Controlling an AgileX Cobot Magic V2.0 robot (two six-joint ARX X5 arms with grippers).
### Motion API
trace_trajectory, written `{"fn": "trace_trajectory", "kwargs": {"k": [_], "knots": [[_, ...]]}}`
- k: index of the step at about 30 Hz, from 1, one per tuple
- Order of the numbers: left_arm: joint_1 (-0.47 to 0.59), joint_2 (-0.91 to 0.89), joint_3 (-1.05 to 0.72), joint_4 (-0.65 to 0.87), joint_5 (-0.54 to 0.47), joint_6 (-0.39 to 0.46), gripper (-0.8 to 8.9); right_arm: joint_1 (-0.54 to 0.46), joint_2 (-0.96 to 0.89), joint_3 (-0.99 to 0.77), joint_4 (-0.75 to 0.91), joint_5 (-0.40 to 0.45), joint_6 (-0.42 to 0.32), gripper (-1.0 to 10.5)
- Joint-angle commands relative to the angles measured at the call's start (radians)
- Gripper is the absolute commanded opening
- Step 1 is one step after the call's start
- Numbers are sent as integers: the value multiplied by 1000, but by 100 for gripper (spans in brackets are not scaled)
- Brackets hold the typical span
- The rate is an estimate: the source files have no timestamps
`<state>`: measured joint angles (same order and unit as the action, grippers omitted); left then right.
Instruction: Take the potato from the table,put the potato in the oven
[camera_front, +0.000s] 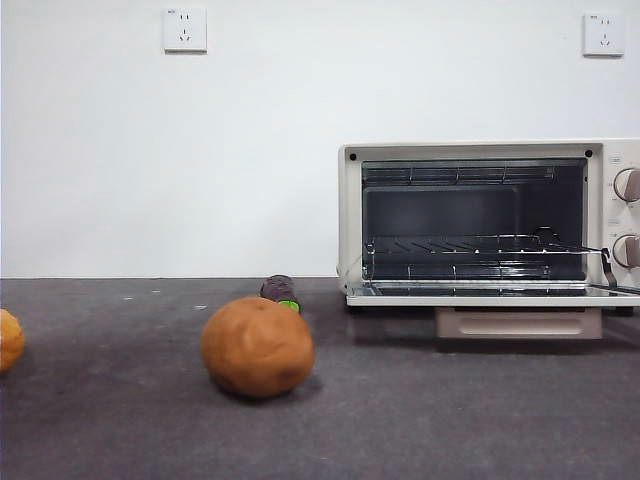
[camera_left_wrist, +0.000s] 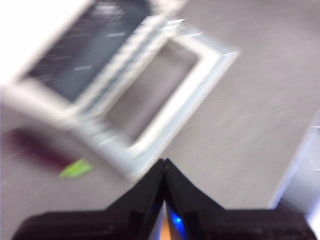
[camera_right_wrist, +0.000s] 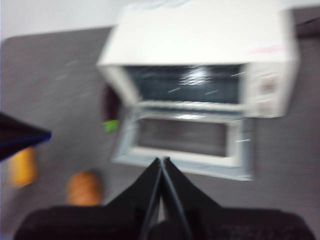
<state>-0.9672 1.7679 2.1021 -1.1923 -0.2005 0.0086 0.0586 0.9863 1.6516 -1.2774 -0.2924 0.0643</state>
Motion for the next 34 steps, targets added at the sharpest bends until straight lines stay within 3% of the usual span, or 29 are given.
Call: {"fn": "trace_trajectory", "kwargs": {"k": [1, 5, 15, 20, 26, 29, 31, 34], "knots": [[2, -46, -4, -58, -53, 25, -6, 2, 53, 0, 22, -172, 3, 1], [9, -115, -4, -116, -85, 24, -6, 11, 116, 0, 42, -297, -10, 0], [18, -339, -150, -125, -124, -16, -5, 170, 227, 0, 87, -291, 29, 13], [22, -507, -367, -125, -199, -92, -5, 326, 274, 0, 143, -177, 90, 192], [33, -752, -616, -125, -198, -153, -6, 496, 362, 0, 204, -58, 125, 211], [33, -890, -708, -126, -179, -164, -6, 582, 420, 0, 240, -2, 142, 393], [32, -1026, -769, -125, -159, -163, -6, 650, 478, 0, 267, 42, 141, 587], [32, -1203, -799, -125, -159, -163, -6, 739, 568, 0, 294, 93, 133, 609]]}}
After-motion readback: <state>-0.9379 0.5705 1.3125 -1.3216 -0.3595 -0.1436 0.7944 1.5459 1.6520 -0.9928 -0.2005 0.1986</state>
